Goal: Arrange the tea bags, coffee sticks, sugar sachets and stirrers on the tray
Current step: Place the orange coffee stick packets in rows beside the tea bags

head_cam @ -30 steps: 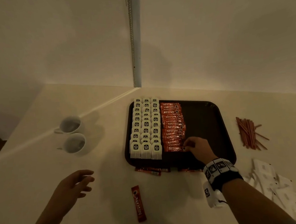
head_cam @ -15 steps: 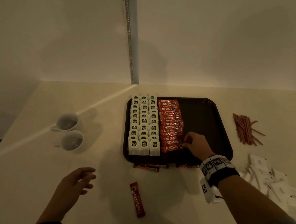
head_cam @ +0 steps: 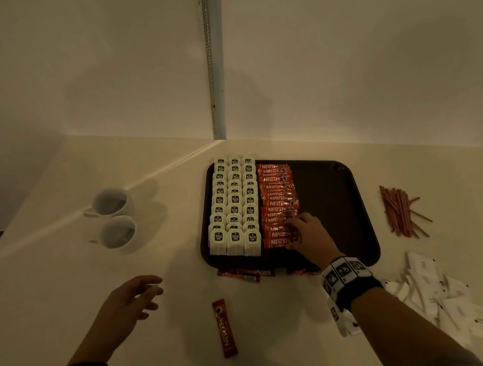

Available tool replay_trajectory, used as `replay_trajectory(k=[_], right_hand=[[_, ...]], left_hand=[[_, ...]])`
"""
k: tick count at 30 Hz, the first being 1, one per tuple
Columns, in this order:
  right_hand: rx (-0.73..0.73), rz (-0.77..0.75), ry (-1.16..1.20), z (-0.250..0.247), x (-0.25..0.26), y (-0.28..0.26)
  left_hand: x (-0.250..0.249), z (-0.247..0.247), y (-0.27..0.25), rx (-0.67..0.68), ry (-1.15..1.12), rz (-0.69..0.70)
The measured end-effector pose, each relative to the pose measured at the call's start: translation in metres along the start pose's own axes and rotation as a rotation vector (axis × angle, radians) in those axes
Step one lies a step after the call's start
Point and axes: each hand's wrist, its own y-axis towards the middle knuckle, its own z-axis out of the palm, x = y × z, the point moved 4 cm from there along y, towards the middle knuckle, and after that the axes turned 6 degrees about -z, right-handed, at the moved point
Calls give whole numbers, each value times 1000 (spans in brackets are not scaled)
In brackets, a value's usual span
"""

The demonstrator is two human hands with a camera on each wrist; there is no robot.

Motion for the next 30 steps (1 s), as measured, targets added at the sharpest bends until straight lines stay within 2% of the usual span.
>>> replay_trajectory(k=[6,9,11,13,16,18,21,24,26,30], right_hand=[[-1,13,-7,2,2,-1],[-77,-2,-33,-10,5,-5],[-124,-59,8,-20,10,-10],[-123,-133,5,-26,16,-19],[5,-220,-114,-25,20,-38],[90,-246,-192,-20,18,-52],[175,-243,-276,-8,11,-71],[184,-218,-329,5,3,-85],[166,-179,-324,11,-1,-91],[134,-130,-337,23,-1,-99]], left_hand=[[-6,5,-1,10,4,26],[-16,20,5,43,116,112],[-26,41,10,145,300,226],[-35,73,14,322,526,338],[-38,118,13,516,937,446],[-36,135,12,579,1135,508],[-32,146,10,581,1294,615],[-27,150,10,534,1350,683],[-23,152,11,508,1358,685],[-18,152,16,496,1276,601]])
